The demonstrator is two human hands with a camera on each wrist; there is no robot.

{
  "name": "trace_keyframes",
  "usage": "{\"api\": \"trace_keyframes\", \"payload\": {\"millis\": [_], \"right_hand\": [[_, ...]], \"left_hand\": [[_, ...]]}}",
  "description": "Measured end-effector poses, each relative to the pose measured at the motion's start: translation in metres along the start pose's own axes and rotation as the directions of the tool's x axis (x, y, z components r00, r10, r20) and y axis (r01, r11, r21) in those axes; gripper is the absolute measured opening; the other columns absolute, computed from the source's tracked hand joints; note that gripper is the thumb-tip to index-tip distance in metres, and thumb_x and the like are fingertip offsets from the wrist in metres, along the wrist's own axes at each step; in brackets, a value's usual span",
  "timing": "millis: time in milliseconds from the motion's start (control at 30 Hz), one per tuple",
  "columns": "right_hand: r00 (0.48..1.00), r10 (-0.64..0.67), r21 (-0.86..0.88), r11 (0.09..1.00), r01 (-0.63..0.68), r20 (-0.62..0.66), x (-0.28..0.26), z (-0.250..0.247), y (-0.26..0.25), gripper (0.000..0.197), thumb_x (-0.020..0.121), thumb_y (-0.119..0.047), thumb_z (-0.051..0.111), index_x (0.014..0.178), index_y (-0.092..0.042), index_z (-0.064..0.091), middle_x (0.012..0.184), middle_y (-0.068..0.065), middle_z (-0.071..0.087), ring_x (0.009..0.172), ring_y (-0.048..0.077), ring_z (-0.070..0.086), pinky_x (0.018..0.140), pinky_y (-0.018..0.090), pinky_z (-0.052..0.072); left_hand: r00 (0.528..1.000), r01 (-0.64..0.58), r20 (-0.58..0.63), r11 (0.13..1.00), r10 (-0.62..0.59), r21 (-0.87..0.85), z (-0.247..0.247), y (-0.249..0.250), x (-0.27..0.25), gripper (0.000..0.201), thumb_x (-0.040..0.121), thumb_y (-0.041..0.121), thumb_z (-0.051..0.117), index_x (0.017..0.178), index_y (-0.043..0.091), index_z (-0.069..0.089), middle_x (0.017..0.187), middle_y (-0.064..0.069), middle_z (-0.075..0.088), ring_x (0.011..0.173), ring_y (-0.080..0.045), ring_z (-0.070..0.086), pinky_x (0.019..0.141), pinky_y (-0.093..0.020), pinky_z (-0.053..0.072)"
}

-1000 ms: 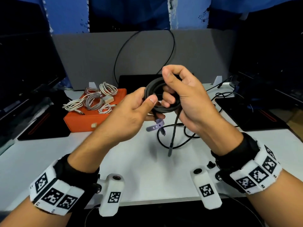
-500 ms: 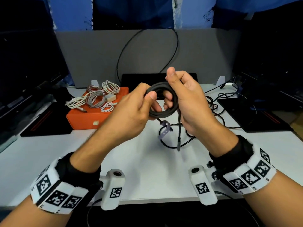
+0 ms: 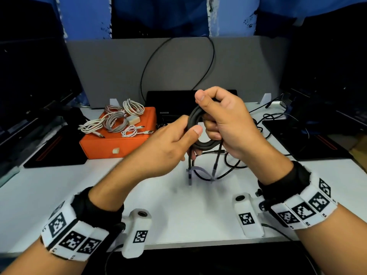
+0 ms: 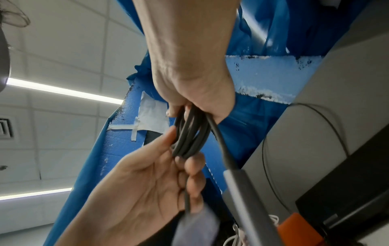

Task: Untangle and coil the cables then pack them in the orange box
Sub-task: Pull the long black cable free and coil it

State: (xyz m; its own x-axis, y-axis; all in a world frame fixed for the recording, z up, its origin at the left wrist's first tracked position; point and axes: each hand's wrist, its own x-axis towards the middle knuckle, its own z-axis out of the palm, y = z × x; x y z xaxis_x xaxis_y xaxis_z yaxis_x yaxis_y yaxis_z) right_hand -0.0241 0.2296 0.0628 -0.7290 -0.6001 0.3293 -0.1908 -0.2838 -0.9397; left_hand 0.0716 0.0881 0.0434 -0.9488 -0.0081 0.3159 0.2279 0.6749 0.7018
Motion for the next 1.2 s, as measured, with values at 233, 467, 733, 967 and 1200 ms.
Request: {"api": "trace_keyframes", "payload": {"millis": [233,467,733,967,1200], "right_hand": [[0.985,0.077,0.015,0.997,-0.08,0.157,-0.001,-0.015,-0.021,0.029,0.093,-0.042,0.063,0.082,-0.018,0.05,0.055,-0.01,0.029,0.046,0.008,0.016,0.037,0.018,0.017],[0.995,-0.042,-0.237,0.969,0.063,0.091,-0.001,-0.016,-0.023,0.021,0.101,-0.03,0.065,0.091,-0.013,0.057,0.057,-0.004,0.032,0.049,0.013,0.021,0.046,0.025,0.016],[0.996,-0.066,-0.204,0.976,0.076,0.054,0.003,-0.021,-0.017,0.024,0.104,-0.032,0.061,0.097,-0.008,0.056,0.056,-0.007,0.029,0.046,0.01,0.022,0.045,0.029,0.018],[0.999,0.0,-0.259,0.966,0.012,0.046,0.007,-0.029,-0.017,0.026,0.105,-0.035,0.058,0.091,-0.013,0.057,0.058,-0.006,0.028,0.049,0.012,0.022,0.042,0.024,0.028],[0.997,0.066,-0.131,0.99,-0.061,0.034,0.007,-0.02,-0.01,0.026,0.106,-0.037,0.056,0.087,-0.019,0.054,0.057,-0.009,0.032,0.049,0.011,0.024,0.041,0.022,0.03]], "left_hand": [[0.984,0.143,0.174,0.746,-0.037,-0.651,-0.017,-0.006,0.001,0.027,0.103,0.019,0.047,0.097,-0.003,0.061,0.076,0.0,0.048,0.067,-0.015,0.048,0.071,-0.032,0.048],[0.963,0.081,-0.163,0.807,-0.215,-0.585,0.001,0.001,0.01,0.026,0.109,0.011,0.042,0.092,0.007,0.061,0.073,-0.001,0.052,0.067,-0.016,0.054,0.066,-0.032,0.058],[0.997,0.081,0.028,0.979,-0.077,-0.189,-0.022,0.0,0.001,0.008,0.098,0.015,0.065,0.097,0.016,0.073,0.083,0.008,0.07,0.074,-0.003,0.06,0.066,-0.017,0.046],[0.988,0.147,0.07,0.968,-0.135,-0.206,-0.035,-0.007,0.0,0.011,0.1,0.021,0.064,0.102,0.012,0.069,0.09,-0.01,0.069,0.074,-0.019,0.064,0.07,-0.036,0.048],[0.999,0.038,-0.007,0.968,-0.041,-0.249,-0.008,0.0,0.003,0.019,0.103,0.018,0.059,0.116,0.009,0.068,0.091,0.007,0.071,0.082,-0.006,0.067,0.07,-0.018,0.051]]}}
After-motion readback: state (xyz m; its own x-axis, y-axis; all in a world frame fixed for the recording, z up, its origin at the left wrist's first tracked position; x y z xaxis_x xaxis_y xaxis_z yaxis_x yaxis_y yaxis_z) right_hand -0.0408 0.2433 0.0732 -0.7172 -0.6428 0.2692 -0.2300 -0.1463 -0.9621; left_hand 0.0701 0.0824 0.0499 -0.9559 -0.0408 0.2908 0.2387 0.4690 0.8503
